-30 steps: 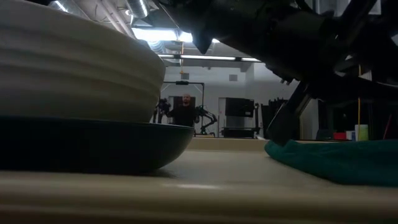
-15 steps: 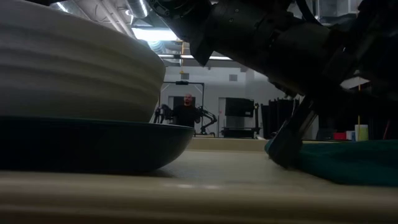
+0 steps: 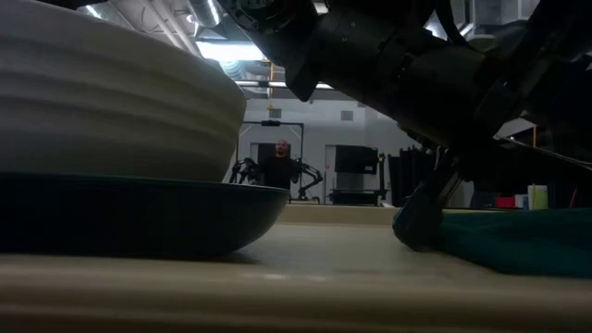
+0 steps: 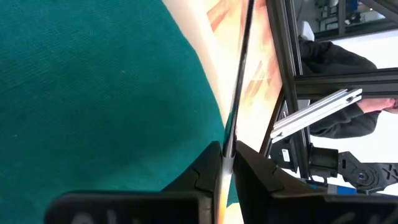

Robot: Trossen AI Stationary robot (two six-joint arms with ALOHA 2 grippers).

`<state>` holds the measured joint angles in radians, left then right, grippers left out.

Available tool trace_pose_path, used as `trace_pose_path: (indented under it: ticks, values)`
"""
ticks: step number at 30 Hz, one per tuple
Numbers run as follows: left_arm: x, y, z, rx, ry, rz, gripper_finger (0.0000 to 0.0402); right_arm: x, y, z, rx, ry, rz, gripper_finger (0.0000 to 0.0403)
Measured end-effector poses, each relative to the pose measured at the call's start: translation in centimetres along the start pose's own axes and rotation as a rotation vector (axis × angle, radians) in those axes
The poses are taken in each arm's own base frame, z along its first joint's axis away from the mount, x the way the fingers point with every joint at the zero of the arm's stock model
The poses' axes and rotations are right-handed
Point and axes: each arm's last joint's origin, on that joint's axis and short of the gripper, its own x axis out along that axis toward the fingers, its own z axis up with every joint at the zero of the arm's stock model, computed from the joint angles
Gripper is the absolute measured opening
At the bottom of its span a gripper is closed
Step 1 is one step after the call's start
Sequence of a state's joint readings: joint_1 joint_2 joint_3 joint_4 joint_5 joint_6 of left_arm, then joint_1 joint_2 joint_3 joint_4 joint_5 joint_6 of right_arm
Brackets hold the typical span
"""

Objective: Set up tray
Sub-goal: Put the knife on the napkin

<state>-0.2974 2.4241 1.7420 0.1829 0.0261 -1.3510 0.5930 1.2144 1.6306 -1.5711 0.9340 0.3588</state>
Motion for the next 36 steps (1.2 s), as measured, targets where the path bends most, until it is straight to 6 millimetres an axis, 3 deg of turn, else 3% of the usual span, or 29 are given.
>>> trace_pose_path:
  ticks: [36]
  values:
    - [-0.10, 0.34, 0.56, -0.042, 0.048, 0.021, 0.0090, -0.01, -0.01, -0.01, -0.031, 0.000, 0.001, 0.0007]
